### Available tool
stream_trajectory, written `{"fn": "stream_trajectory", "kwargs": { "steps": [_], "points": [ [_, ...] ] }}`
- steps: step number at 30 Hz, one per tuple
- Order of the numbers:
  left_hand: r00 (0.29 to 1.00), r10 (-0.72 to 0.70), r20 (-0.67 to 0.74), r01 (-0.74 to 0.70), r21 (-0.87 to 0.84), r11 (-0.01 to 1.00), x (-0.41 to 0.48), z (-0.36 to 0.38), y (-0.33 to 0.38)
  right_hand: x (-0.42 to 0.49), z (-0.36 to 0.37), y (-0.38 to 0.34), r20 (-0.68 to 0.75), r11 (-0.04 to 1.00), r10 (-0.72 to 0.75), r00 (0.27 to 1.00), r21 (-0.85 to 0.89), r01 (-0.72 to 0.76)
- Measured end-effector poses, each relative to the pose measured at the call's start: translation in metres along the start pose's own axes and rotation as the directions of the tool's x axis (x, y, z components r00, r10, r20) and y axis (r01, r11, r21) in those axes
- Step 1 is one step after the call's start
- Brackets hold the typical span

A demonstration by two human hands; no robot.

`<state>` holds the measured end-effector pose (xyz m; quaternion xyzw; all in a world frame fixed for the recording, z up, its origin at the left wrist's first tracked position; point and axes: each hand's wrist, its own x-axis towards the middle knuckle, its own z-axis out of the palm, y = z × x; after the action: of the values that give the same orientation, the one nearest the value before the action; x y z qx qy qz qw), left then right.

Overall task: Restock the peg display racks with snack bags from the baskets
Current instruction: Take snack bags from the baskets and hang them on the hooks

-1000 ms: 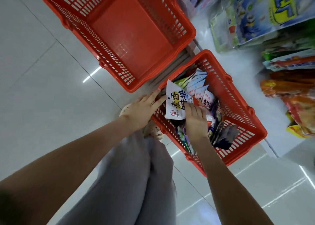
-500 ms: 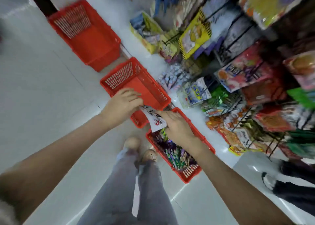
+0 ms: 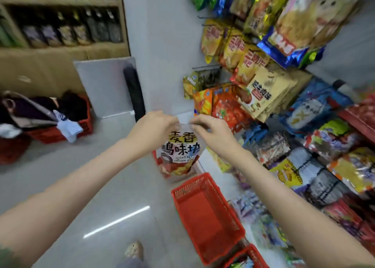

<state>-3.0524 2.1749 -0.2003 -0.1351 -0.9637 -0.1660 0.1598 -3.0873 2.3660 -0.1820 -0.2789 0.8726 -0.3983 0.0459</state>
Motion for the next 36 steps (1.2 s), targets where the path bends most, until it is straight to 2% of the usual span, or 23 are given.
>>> {"fn": "stream_trajectory", "kwargs": {
  "steps": [3,7,14,16,17,19,20,22,25,29,32,36],
  "points": [
    [0.999,-0.046,-0.024,0.046,0.001,0.999,0.031,-0.042,-0.052,0.070,0.013,-0.039,-0.025,0.998,-0.041,0.999,-0.050,0.040],
    [0.996,0.012,-0.088,-0.008,0.043,0.999,0.077,-0.074,-0.098,0.139,0.019,-0.063,-0.068,0.996,-0.058,0.996,-0.078,0.052],
    [0.970,0.098,-0.222,-0.113,-0.055,0.992,0.197,-0.089,-0.146,0.247,-0.025,-0.065,-0.261,1.000,0.002,0.965,0.029,0.006],
    [0.921,0.134,-0.365,-0.163,-0.048,0.985,0.244,-0.095,-0.154,0.289,-0.053,-0.069,-0.315,0.999,-0.016,0.949,0.042,0.030],
    [0.875,0.163,-0.456,-0.174,0.017,0.985,0.267,-0.098,-0.156,0.309,-0.069,-0.071,-0.353,0.998,-0.048,0.935,0.024,0.060],
    [0.802,0.172,-0.572,-0.121,0.126,0.985,0.312,-0.104,-0.159,0.348,-0.101,-0.075,-0.430,0.994,-0.104,0.897,-0.008,0.112],
    [0.792,0.172,-0.586,-0.101,0.151,0.983,0.332,-0.106,-0.159,0.368,-0.117,-0.074,-0.460,0.992,-0.118,0.880,-0.017,0.124],
    [0.812,0.164,-0.560,-0.087,0.161,0.983,0.369,-0.107,-0.167,0.408,-0.143,-0.067,-0.497,0.994,-0.107,0.861,-0.025,0.109],
    [0.890,0.106,-0.443,-0.062,0.114,0.992,0.418,-0.098,-0.191,0.463,-0.171,-0.045,-0.541,0.998,-0.027,0.840,0.028,0.050],
    [0.950,0.111,-0.292,-0.084,0.104,0.991,0.485,-0.081,-0.225,0.527,-0.190,-0.012,-0.576,0.995,0.038,0.817,0.094,0.020],
    [0.969,0.116,-0.216,-0.112,0.033,0.993,0.543,-0.070,-0.247,0.577,-0.200,0.015,-0.626,0.989,0.097,0.774,0.145,-0.007],
    [0.964,0.167,-0.204,-0.171,0.002,0.985,0.627,-0.053,-0.270,0.643,-0.215,0.042,-0.693,0.974,0.167,0.702,0.227,-0.007]
  ]
}}
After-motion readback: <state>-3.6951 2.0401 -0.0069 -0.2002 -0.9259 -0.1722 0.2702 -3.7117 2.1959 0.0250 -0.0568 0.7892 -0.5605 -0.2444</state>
